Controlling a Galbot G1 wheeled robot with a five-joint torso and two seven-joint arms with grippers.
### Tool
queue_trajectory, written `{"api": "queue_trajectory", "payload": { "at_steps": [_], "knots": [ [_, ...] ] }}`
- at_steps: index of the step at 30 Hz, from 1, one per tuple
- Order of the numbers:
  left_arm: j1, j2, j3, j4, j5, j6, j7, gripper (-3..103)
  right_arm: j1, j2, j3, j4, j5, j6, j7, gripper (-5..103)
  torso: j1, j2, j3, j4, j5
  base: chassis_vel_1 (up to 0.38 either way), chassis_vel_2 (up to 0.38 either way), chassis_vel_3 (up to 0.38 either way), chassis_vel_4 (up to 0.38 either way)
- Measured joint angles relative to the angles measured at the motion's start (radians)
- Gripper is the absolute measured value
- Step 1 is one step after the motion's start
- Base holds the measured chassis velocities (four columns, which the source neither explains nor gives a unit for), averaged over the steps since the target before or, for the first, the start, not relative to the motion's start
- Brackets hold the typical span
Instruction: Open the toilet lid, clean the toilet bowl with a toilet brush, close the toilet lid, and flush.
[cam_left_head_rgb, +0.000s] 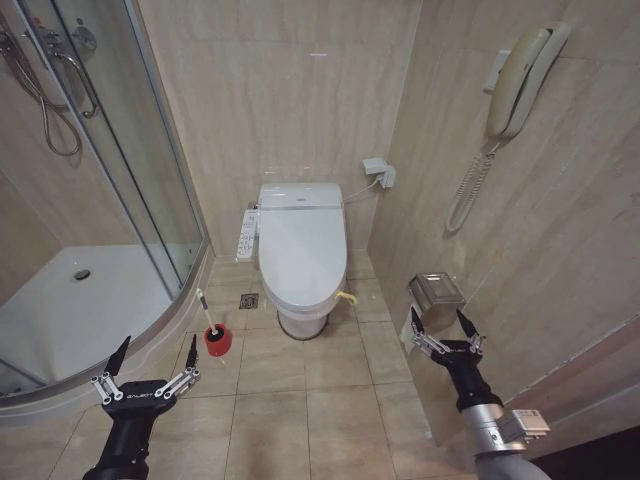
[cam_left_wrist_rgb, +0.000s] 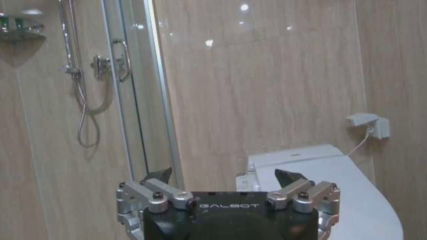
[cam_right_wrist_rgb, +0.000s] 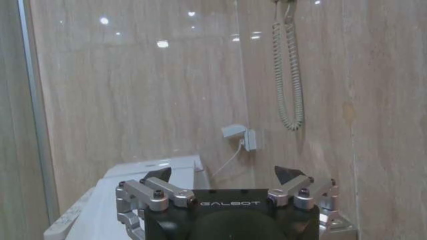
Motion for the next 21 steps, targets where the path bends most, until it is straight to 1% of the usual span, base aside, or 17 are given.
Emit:
{"api": "queue_trajectory", "payload": {
  "at_steps": [14,21],
  "knots": [
    [0.0,0.0,0.0,0.0,0.0,0.0,0.0,100,-0.007,-0.002,0.003,0.002,0.0,0.011,-0.011,100,0.0,0.0,0.0,0.0,-0.0001,0.0,0.0,0.0,0.0],
    [0.0,0.0,0.0,0.0,0.0,0.0,0.0,100,-0.013,0.0,0.006,0.016,-0.003,-0.011,-0.011,100,0.0,0.0,0.0,0.0,-0.0001,0.0,0.0,0.0,0.0]
  ]
}}
